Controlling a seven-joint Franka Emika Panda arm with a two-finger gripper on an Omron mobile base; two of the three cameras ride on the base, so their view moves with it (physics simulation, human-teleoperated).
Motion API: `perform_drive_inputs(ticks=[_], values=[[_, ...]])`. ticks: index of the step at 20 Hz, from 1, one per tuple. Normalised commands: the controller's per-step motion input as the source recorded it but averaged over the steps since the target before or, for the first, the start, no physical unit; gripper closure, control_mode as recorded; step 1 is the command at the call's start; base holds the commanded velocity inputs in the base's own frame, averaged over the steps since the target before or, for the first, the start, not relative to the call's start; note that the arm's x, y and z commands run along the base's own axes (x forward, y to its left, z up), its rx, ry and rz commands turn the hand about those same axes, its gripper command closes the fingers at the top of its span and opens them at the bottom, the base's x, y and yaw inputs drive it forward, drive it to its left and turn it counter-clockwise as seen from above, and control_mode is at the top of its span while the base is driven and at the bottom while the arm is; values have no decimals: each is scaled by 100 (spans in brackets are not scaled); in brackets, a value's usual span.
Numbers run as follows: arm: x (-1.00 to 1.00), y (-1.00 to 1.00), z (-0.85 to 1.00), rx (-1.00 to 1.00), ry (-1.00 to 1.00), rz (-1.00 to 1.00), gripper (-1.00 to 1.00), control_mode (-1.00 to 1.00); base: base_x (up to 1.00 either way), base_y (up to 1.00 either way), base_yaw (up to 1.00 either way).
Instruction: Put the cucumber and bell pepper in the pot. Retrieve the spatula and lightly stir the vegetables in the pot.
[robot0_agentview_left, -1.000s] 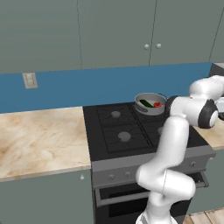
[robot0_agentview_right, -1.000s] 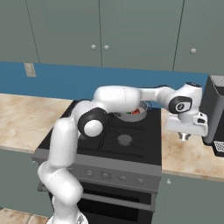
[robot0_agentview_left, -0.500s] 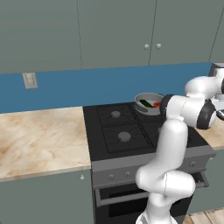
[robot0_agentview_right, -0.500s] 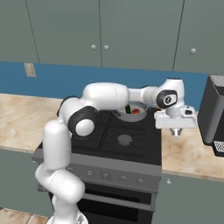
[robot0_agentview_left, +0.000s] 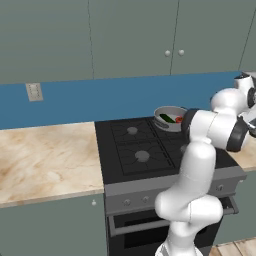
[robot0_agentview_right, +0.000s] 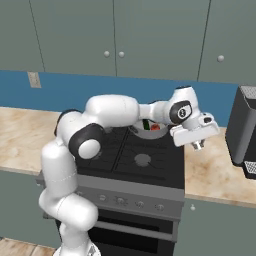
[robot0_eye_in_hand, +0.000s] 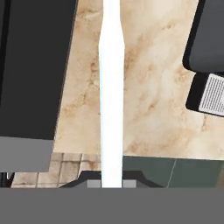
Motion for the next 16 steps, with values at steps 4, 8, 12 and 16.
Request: perform_drive_inputs(ticks=[4, 8, 12, 16], values=[[8, 8, 34, -12, 0, 21, 100, -100, 0, 0, 0], [0, 29, 15, -16, -4, 14, 100, -100, 0, 0, 0], [0, 30, 0, -21, 0, 3, 100, -100, 0, 0, 0], [4, 28, 0, -19, 0, 0, 100, -100, 0, 0, 0]])
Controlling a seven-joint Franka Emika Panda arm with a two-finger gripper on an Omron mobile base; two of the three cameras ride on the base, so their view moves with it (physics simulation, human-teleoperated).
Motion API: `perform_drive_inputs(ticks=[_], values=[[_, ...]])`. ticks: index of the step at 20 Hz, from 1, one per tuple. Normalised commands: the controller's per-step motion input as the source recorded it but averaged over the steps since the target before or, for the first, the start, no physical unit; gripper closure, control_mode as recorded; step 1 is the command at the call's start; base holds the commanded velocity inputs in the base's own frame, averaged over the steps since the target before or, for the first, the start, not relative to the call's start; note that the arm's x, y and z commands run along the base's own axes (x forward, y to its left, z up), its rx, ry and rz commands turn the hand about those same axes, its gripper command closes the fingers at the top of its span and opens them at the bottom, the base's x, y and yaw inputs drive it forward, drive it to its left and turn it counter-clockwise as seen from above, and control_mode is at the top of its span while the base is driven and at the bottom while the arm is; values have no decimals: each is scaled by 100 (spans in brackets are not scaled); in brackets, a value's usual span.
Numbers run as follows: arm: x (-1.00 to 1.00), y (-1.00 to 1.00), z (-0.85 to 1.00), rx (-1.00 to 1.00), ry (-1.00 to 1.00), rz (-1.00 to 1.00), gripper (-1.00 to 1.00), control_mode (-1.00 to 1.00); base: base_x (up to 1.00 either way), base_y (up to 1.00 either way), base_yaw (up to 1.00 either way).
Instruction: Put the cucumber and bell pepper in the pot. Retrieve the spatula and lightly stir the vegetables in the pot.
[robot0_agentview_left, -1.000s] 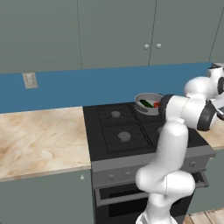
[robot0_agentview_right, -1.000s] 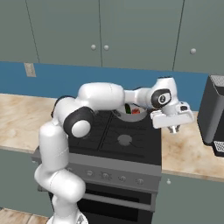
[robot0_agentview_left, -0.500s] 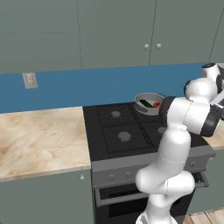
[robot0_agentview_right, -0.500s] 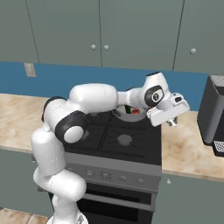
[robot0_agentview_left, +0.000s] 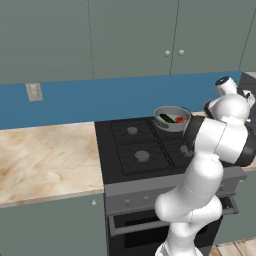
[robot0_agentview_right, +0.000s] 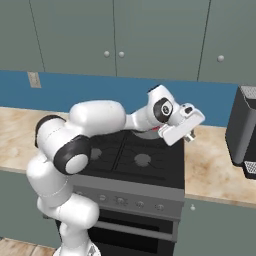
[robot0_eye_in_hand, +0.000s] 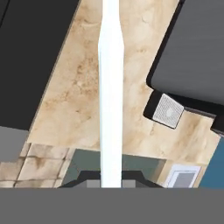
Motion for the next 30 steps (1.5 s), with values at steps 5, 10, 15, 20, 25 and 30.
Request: perform_drive_inputs(ticks=[5, 10, 15, 20, 25, 30], values=[[36, 25, 13, -17, 15, -2, 100, -100, 0, 0, 0], [49, 36, 16, -14, 21, 0, 100, -100, 0, 0, 0], [25, 41, 14, -13, 5, 0, 100, -100, 0, 0, 0], [4, 28, 14, -5, -2, 0, 100, -100, 0, 0, 0], [26, 3, -5, 0, 0, 0, 100, -100, 0, 0, 0], [23, 0, 0, 0, 11, 1, 100, -100, 0, 0, 0]])
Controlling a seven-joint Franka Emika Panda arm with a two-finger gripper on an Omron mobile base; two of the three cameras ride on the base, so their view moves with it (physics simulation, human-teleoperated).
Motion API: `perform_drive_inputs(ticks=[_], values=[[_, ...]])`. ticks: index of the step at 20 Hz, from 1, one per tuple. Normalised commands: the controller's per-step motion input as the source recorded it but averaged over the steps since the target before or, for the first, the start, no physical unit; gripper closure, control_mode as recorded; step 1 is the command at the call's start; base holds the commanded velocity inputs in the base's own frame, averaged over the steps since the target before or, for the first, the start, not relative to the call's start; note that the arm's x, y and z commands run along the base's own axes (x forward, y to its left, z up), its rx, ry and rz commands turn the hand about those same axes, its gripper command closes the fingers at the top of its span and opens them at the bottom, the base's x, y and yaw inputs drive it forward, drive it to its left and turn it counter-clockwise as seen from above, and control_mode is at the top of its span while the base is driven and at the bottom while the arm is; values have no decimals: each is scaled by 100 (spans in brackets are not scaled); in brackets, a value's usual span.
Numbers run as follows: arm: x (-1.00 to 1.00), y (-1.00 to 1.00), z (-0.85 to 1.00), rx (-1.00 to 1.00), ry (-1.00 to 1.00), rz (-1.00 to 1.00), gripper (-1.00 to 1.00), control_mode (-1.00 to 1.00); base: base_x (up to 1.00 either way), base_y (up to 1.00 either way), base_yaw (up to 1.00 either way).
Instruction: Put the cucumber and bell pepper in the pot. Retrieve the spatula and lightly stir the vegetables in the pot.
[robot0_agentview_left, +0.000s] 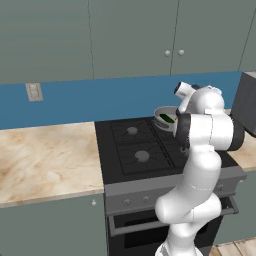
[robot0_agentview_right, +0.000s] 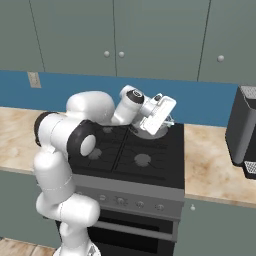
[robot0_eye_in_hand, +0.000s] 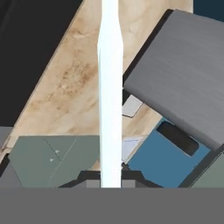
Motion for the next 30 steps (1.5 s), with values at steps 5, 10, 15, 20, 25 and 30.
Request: perform_drive_inputs(ticks=[5, 10, 15, 20, 25, 30], values=[[41, 0, 0, 0, 17, 8, 100, -100, 0, 0, 0], [3, 10, 0, 0, 2, 12, 100, -100, 0, 0, 0], [18, 3, 0, 0, 0, 12, 100, -100, 0, 0, 0], [27, 0, 0, 0, 0, 4, 100, -100, 0, 0, 0], [35, 0, -8, 0, 0, 0, 100, -100, 0, 0, 0], [35, 0, -13, 0, 3, 0, 100, -100, 0, 0, 0]])
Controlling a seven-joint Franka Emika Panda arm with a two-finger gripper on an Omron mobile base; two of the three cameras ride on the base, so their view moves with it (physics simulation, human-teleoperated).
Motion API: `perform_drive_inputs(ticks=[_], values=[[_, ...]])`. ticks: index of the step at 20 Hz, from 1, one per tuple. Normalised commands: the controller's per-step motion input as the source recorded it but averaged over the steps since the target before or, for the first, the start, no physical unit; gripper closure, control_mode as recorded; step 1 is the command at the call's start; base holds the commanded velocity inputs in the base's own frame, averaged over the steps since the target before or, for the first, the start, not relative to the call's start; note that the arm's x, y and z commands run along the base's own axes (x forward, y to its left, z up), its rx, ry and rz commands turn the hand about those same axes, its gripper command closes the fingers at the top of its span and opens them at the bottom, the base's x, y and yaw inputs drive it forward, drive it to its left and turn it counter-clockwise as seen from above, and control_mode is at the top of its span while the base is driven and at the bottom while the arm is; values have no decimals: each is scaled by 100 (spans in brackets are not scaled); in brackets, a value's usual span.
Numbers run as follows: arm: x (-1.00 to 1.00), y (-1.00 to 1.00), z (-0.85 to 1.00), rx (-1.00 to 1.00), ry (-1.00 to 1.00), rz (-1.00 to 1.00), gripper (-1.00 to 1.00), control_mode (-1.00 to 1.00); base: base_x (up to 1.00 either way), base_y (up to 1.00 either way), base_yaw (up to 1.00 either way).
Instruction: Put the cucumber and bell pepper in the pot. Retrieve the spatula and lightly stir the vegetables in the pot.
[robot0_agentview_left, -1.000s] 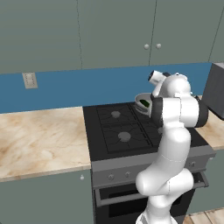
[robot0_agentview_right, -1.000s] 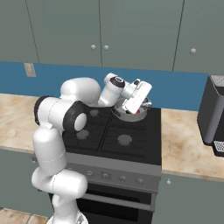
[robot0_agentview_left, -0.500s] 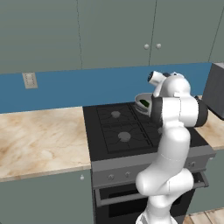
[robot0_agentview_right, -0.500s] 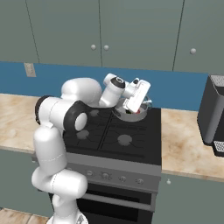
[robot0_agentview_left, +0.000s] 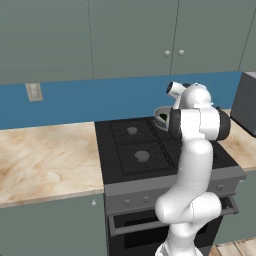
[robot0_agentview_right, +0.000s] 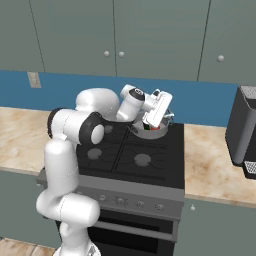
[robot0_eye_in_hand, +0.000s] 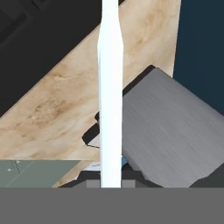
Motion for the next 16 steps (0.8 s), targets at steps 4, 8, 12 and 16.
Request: perform_drive_inputs(ticks=[4, 8, 12, 16], values=[[29, 0, -11, -1, 6, 0, 100, -100, 0, 0, 0], [14, 3, -16, -2, 8, 0, 100, -100, 0, 0, 0], [7, 4, -20, -2, 9, 0, 100, -100, 0, 0, 0], [15, 1, -16, -2, 7, 0, 100, -100, 0, 0, 0]])
